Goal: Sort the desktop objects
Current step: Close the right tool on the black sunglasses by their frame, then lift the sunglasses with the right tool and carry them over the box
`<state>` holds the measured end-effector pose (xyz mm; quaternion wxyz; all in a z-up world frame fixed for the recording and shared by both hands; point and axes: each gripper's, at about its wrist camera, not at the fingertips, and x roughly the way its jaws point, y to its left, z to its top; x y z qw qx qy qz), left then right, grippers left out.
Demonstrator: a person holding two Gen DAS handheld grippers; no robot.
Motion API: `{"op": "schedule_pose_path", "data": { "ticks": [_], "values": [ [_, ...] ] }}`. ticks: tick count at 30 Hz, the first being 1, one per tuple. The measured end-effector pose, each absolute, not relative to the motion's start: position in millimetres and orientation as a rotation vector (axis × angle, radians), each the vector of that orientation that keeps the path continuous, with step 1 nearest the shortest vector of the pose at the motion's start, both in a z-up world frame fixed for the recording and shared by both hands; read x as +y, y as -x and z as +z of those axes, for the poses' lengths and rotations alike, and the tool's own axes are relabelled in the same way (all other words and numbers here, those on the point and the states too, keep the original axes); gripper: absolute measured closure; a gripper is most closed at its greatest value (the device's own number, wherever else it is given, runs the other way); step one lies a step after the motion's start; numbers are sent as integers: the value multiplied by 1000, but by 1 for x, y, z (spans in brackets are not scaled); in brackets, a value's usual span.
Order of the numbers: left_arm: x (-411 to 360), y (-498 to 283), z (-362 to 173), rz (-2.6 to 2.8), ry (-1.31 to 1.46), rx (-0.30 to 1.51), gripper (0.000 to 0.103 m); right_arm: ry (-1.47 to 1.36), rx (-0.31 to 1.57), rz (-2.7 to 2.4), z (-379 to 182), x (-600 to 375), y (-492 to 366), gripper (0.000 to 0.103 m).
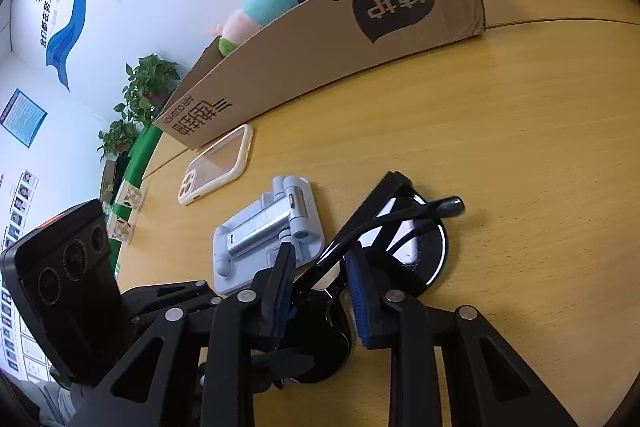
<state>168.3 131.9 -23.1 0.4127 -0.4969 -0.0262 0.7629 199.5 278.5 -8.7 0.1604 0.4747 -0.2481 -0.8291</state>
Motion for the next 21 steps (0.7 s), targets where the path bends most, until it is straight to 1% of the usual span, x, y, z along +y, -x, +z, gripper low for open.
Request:
{"op": "schedule_pose_path", "data": {
  "ticks": [1,3,11,14,21],
  "values": [
    [132,-168,-25,1905,1259,-75,93,-1349,-713,-2364,-9,278,-200,85],
    [131,-169,-27,1887,1258,-104,93,-1338,-737,-2340,-10,278,-201,89],
    [125,-172,-20,1885,1232,-154,96,-1275,-716,-2351,4,272,-207,94],
    [123,-173,-11,1892,1200,-183,98,-1233,-699,-2364,18,270,-209,95],
    [113,-167,26,1945,1070,-207,98,-1091,-618,-2425,67,264,-209,95]
  ]
}}
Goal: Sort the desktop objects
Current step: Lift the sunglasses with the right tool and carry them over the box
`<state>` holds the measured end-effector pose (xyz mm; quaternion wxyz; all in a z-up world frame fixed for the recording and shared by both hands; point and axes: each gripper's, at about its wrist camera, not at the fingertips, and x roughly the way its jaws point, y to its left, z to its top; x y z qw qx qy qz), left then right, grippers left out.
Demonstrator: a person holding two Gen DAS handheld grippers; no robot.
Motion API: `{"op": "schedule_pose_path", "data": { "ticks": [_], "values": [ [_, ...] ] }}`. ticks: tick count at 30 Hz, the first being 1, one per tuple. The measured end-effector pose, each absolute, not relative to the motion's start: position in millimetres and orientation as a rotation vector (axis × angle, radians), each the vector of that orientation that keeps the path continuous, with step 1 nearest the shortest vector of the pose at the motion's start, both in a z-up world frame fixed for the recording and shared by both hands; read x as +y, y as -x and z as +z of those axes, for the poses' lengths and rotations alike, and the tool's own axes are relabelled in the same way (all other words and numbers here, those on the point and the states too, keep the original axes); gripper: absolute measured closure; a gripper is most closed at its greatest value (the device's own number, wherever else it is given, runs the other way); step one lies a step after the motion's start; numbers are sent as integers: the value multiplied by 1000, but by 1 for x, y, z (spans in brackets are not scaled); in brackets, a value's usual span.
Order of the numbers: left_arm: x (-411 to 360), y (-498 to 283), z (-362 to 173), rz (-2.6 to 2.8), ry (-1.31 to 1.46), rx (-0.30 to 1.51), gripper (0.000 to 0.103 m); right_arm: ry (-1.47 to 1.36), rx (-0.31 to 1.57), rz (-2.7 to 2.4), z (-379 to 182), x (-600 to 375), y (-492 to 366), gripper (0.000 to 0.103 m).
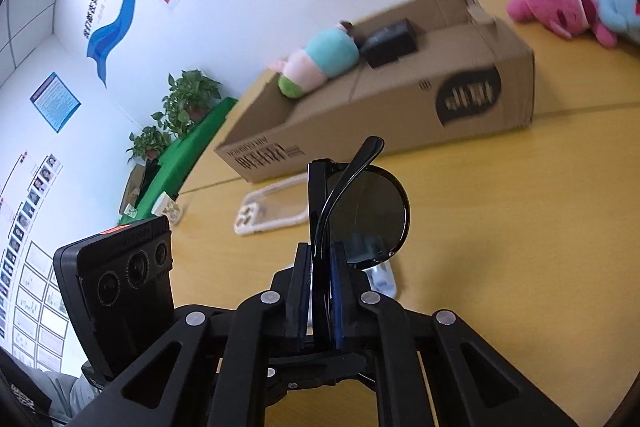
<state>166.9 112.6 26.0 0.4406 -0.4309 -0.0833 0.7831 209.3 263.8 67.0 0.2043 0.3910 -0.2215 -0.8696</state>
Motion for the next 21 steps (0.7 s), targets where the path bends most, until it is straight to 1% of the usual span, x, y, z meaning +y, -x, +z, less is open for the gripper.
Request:
{"op": "schedule_pose_path", "data": {
  "ticks": [12,16,21],
  "values": [
    [100,-124,120,2086,792,-158,98,-812,-428,-2511,175,246,-172,95],
    [96,-109,140,2110,737,-150,98,-734,-386,-2525,206,240,-156,95],
    [94,-86,152,2119,716,-147,98,-687,-364,-2539,225,234,-139,95]
  ]
}}
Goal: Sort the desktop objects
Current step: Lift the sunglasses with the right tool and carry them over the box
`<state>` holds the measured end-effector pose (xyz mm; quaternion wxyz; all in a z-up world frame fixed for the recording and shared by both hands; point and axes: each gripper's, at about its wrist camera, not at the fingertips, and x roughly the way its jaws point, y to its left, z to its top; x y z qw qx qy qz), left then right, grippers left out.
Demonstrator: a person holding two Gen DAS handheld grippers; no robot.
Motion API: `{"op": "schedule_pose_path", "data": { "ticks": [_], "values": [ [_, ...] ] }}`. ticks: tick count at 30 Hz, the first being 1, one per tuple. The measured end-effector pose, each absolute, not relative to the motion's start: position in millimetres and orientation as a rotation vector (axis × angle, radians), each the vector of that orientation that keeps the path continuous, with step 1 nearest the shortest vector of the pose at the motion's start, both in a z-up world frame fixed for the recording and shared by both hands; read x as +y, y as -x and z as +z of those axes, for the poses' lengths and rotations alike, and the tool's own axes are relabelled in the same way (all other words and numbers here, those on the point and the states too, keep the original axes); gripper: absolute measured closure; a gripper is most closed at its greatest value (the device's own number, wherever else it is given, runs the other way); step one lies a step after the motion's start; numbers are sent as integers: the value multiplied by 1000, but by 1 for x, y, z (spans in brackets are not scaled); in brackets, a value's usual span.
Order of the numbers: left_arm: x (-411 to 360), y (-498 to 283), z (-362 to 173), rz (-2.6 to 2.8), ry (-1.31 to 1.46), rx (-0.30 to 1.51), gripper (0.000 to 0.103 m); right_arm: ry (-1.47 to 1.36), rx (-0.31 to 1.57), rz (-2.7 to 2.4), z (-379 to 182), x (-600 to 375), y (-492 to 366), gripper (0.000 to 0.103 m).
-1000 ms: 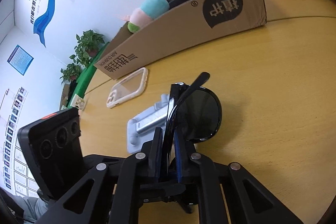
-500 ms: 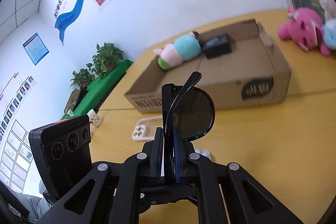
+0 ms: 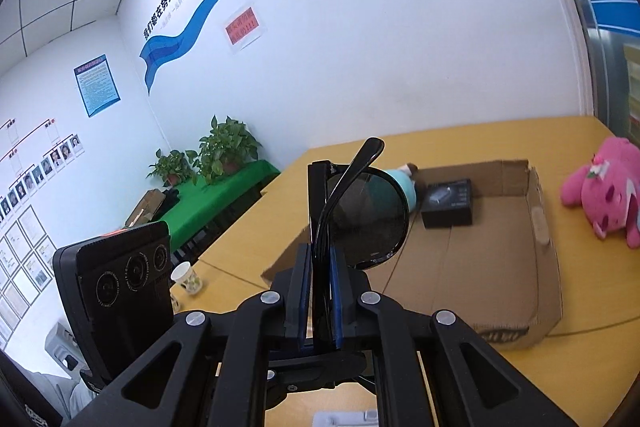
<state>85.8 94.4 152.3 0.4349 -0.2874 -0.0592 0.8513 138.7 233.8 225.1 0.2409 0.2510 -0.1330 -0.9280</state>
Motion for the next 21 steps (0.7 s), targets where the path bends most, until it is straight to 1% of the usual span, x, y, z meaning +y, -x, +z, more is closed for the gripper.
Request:
{"op": "schedule_pose_path", "data": {
  "ticks": [8,15,17,21],
  "values": [
    [88,-38,163,2104,721,-185,98,-671,-352,-2542,242,233,-86,95],
    [107,24,168,2082,763,-186,99,-694,-363,-2572,245,251,-24,95],
    [118,48,165,2076,788,-187,99,-718,-368,-2582,242,260,-4,95],
    [138,101,146,2036,880,-246,99,-834,-365,-2588,228,284,58,95]
  ]
}}
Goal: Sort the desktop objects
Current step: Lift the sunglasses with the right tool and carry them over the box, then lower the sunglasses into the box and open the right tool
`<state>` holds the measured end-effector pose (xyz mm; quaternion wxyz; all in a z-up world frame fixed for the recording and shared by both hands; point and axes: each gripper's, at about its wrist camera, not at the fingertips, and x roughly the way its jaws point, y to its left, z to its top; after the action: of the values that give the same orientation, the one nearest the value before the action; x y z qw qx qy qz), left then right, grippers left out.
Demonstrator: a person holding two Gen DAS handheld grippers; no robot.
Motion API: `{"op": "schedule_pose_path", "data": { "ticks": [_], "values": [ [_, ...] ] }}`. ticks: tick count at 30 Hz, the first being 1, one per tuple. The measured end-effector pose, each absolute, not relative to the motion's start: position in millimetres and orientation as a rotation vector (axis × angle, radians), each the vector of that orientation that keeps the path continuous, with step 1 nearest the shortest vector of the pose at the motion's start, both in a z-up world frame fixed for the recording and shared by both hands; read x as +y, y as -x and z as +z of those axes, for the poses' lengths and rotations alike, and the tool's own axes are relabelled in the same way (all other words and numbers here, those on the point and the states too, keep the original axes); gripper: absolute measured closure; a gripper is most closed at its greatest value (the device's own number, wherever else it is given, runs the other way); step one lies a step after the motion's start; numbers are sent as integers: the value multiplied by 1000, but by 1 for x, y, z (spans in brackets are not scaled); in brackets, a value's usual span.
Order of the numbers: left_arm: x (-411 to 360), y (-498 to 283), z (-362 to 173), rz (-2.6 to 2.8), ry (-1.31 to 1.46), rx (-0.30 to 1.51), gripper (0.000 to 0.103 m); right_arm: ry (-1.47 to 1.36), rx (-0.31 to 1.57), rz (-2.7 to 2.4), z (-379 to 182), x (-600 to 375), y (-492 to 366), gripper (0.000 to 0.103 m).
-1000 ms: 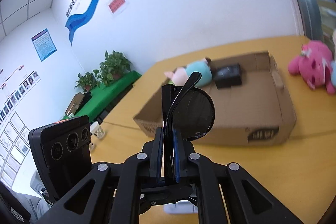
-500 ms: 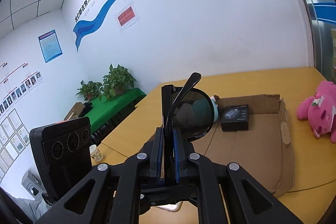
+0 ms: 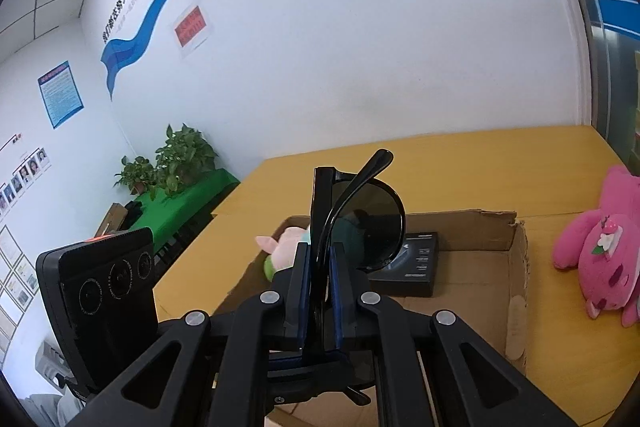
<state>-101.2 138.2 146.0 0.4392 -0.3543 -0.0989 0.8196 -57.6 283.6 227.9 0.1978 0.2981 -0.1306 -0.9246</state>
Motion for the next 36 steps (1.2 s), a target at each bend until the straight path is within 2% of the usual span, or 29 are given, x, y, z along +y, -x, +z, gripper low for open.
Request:
{"op": "schedule_pose_path", "data": {
  "ticks": [6,15,23,26,29,31,36],
  "values": [
    [167,185,79,1951,1132,-380,99,-1117,-343,-2558,167,312,155,95],
    [203,244,-9,1835,1412,-509,99,-1492,-393,-2487,52,347,249,95],
    [204,248,-34,1773,1536,-571,96,-1647,-424,-2481,10,358,263,94],
    [205,241,-32,1782,1558,-527,96,-1631,-403,-2500,8,354,260,93],
    [203,233,-27,1823,1582,-472,94,-1616,-394,-2516,14,352,254,75],
    [200,225,-19,1861,1577,-448,93,-1570,-375,-2534,27,349,245,52],
    [178,191,22,1941,1476,-416,90,-1442,-320,-2621,72,346,212,36]
  ]
}}
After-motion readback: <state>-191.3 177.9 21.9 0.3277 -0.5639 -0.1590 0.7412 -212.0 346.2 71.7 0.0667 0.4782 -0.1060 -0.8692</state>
